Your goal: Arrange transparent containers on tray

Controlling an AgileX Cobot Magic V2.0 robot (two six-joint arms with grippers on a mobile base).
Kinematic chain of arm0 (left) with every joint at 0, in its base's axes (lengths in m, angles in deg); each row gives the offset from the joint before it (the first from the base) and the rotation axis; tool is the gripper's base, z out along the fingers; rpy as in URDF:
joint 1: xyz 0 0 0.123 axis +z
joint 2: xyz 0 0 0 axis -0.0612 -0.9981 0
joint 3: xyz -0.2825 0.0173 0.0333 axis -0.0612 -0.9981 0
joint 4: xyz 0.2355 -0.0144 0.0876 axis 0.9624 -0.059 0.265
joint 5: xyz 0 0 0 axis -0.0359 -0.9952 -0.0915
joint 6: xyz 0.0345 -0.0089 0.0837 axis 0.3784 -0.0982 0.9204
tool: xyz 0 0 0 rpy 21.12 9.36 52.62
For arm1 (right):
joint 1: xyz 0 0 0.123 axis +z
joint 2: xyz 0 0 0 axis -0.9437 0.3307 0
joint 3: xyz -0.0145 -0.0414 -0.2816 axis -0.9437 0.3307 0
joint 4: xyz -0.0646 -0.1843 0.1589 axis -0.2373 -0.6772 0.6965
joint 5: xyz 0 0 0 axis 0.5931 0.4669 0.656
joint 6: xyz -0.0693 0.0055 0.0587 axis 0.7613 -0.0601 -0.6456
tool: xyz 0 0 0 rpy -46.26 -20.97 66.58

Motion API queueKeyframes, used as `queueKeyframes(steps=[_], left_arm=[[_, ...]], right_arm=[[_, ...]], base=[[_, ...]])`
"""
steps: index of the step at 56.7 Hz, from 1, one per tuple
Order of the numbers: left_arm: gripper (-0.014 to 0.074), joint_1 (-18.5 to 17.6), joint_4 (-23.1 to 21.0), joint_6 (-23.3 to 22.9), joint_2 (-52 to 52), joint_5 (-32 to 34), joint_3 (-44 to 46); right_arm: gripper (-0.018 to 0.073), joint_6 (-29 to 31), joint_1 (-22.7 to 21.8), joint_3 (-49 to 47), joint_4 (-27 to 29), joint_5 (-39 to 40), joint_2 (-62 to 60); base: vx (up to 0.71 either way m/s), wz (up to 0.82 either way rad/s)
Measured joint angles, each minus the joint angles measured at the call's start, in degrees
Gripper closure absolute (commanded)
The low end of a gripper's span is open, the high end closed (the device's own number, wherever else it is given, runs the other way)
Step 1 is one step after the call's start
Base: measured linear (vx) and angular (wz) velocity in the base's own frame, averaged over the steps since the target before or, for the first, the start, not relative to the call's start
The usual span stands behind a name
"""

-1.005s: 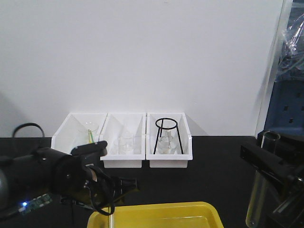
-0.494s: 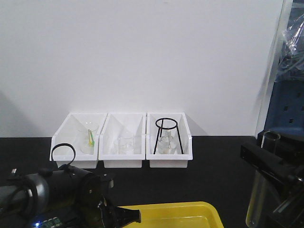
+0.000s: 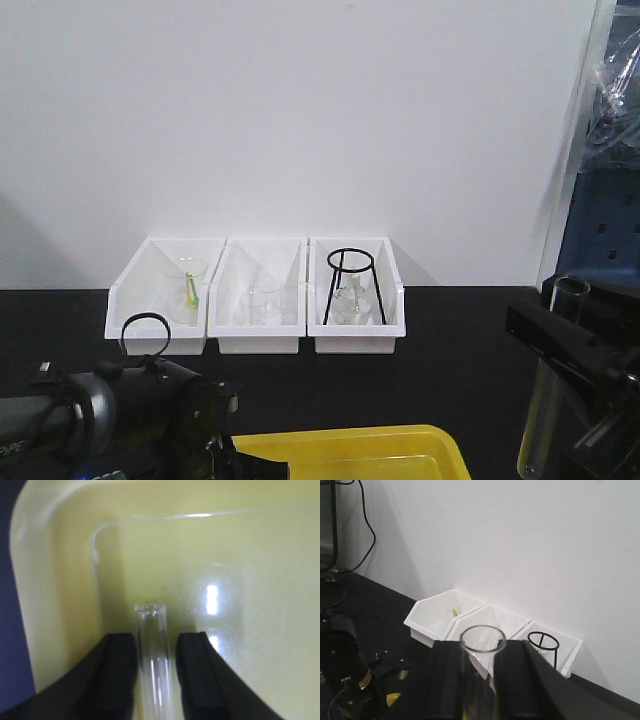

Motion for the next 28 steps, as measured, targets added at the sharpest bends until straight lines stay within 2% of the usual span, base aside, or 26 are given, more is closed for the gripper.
queueKeyframes(steps=[10, 15, 28], left_arm=[[0.0195, 0.0, 1.7, 0.2, 0.6, -1.2, 1.1], [0.0195, 0.0, 2.8, 1.7, 2.6, -2.5, 3.2], [0.0195, 0.0, 3.9, 7.3, 11.8, -3.6, 10.0]], right_arm=[[0.0571, -1.7, 0.0, 0.0, 0.0, 0.0, 0.8], [0.0571, -4.0, 0.0, 0.0, 0.0, 0.0, 2.9], [0.0571, -14.1, 0.0, -0.1, 0.0, 0.0, 14.8]], base=[[0.00, 0.00], [0.00, 0.00], [0.00, 0.00]])
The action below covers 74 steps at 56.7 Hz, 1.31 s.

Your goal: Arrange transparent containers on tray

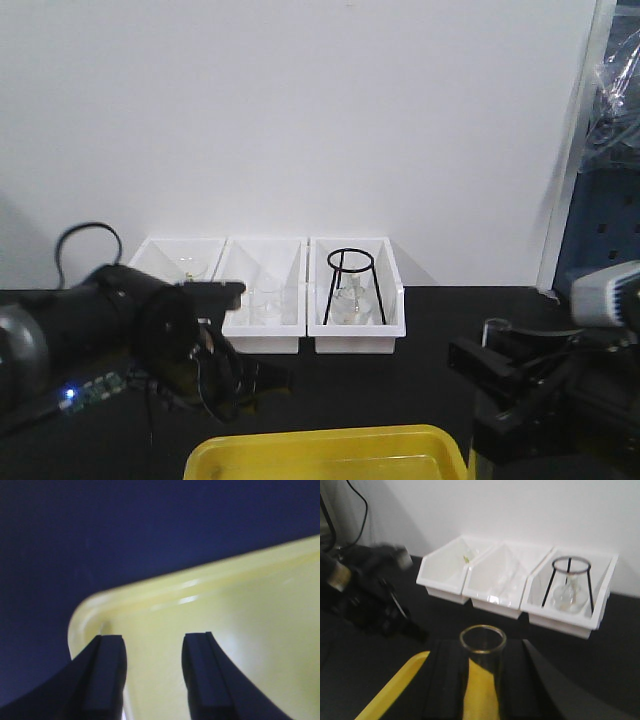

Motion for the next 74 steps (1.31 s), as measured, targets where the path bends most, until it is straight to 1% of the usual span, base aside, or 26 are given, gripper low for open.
queueKeyframes(steps=[6, 11, 18, 22, 31, 36, 43, 59, 74], left_arm=[[0.0195, 0.0, 0.0, 1.8, 4.8, 0.0, 2.6], [0.0195, 0.0, 0.0, 2.8, 8.6, 0.1, 3.7], [0.0195, 0.0, 0.5, 3.2, 12.9, 0.2, 4.0], [0.0195, 0.0, 1.3, 3.3, 14.2, 0.2, 4.0], [0.0195, 0.0, 2.4, 3.4, 14.9, -0.3, 4.0], [0.0195, 0.0, 3.0, 3.4, 14.9, -1.0, 4.0], [0.0195, 0.0, 3.2, 3.4, 14.9, -1.5, 4.0], [0.0195, 0.0, 3.3, 3.4, 14.9, -1.5, 4.0], [0.0195, 0.0, 3.3, 3.4, 14.9, -1.5, 4.0]], right_arm=[[0.0571, -5.1, 0.0, -1.2, 0.0, 0.3, 8.2], [0.0571, -7.9, 0.0, -3.3, 0.0, 1.8, 14.3], [0.0571, -11.8, 0.0, -8.2, 0.0, 6.2, 22.9], [0.0571, -14.3, 0.0, -11.4, 0.0, 10.4, 27.8], [0.0571, -15.5, 0.0, -18.4, -0.5, 21.4, 36.7], [0.0571, -15.6, 0.0, -21.6, -0.8, 24.6, 39.7], [0.0571, -15.7, -0.7, -23.9, -0.9, 24.6, 42.4], [0.0570, -15.7, -4.9, -24.1, -0.9, 20.3, 47.9], [0.0557, -15.9, -5.1, -24.3, -0.4, 20.5, 52.6]], base=[[0.00, 0.00], [0.00, 0.00], [0.00, 0.00], [0.00, 0.00], [0.00, 0.00], [0.00, 0.00], [0.00, 0.00], [0.00, 0.00], [0.00, 0.00]])
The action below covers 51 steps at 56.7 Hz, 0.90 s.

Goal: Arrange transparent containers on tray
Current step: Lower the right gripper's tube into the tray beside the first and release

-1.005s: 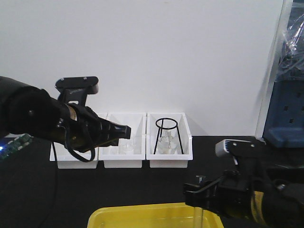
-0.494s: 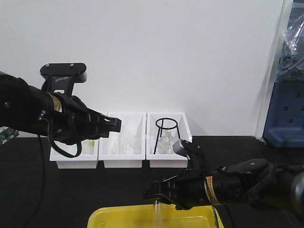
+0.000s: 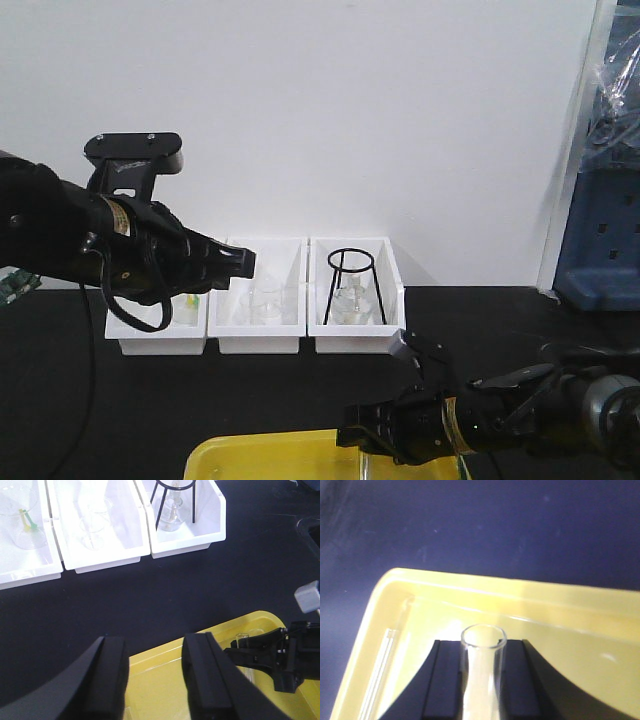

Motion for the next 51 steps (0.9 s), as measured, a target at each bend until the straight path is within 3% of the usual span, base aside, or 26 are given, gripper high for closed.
queueKeyframes(steps=[14, 30, 36, 44, 51], left_arm=[[0.0195, 0.0, 0.1, 0.1, 0.0, 0.0, 0.0], [0.0195, 0.0, 0.1, 0.1, 0.0, 0.0, 0.0], [0.0195, 0.0, 0.1, 0.1, 0.0, 0.0, 0.0], [0.0195, 0.0, 0.1, 0.1, 0.0, 0.0, 0.0], [0.0200, 0.0, 0.1, 0.1, 0.0, 0.0, 0.0]], right_arm=[[0.0443, -0.4, 0.0, 0.0, 0.3, 1.6, 2.7], [0.0085, -0.4, 0.0, -0.1, 0.1, 1.8, 3.0], [-0.0001, -0.4, 0.0, -0.1, -0.1, 1.8, 3.1], [-0.0025, -0.4, 0.0, -0.1, -0.1, 2.3, 3.1], [0.0062, -0.4, 0.0, -0.1, -0.1, 4.2, 2.8]], base=[[0.00, 0.00], [0.00, 0.00], [0.00, 0.00], [0.00, 0.00], [0.00, 0.00]])
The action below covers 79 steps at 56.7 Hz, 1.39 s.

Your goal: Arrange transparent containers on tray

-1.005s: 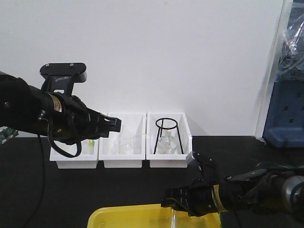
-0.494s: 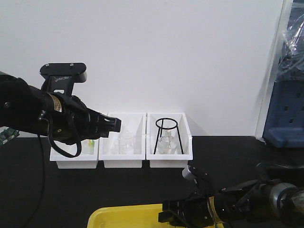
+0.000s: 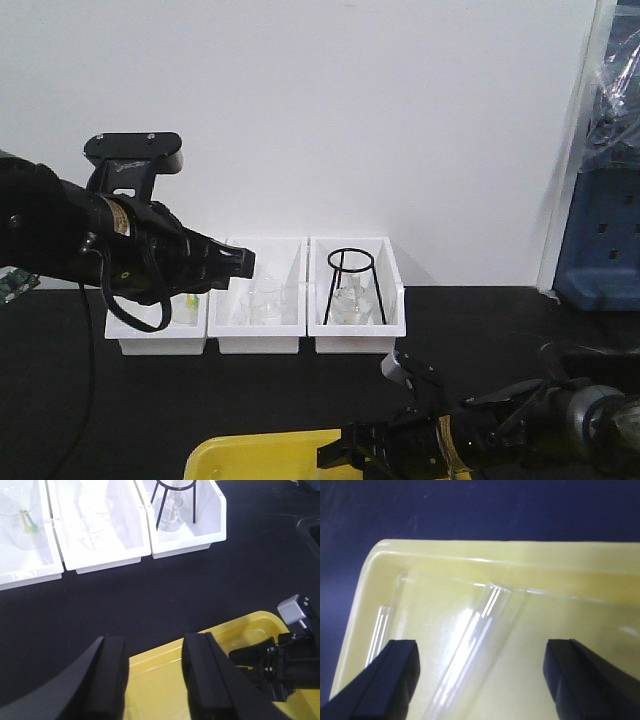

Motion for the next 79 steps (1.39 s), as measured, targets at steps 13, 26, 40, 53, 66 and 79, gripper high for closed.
queueKeyframes(steps=[13, 26, 40, 53, 66, 79], left_arm=[[0.0358, 0.0, -0.4, 3.0, 0.0, -0.1, 0.0], [0.0606, 0.0, -3.5, 10.7, 2.3, -4.2, 0.0], [0.0606, -1.2, -10.3, 21.7, 11.6, -0.2, -9.0], [0.0605, -3.5, -11.6, 24.7, 25.1, 11.9, -32.0], [0.0605, -3.8, -13.7, 25.0, 37.8, 20.7, -50.7], [0.0605, -3.8, -13.9, 25.0, 43.4, 25.3, -54.9]], right_arm=[[0.0549, 0.0, 0.0, 0.0, -0.5, 3.5, -6.8], [0.0572, 1.1, -2.9, 0.1, -0.9, 11.4, -21.1], [0.0572, 9.0, -8.1, 7.0, -1.0, 8.3, -40.9], [0.0572, 21.0, -8.3, 21.4, -1.0, 0.4, -58.4], [0.0572, 21.9, -8.3, 32.2, -0.9, -9.7, -70.5], [0.0572, 22.0, -8.3, 34.9, -0.5, -13.6, -74.2]], base=[[0.00, 0.00], [0.00, 0.00], [0.00, 0.00], [0.00, 0.00], [0.00, 0.00], [0.00, 0.00]])
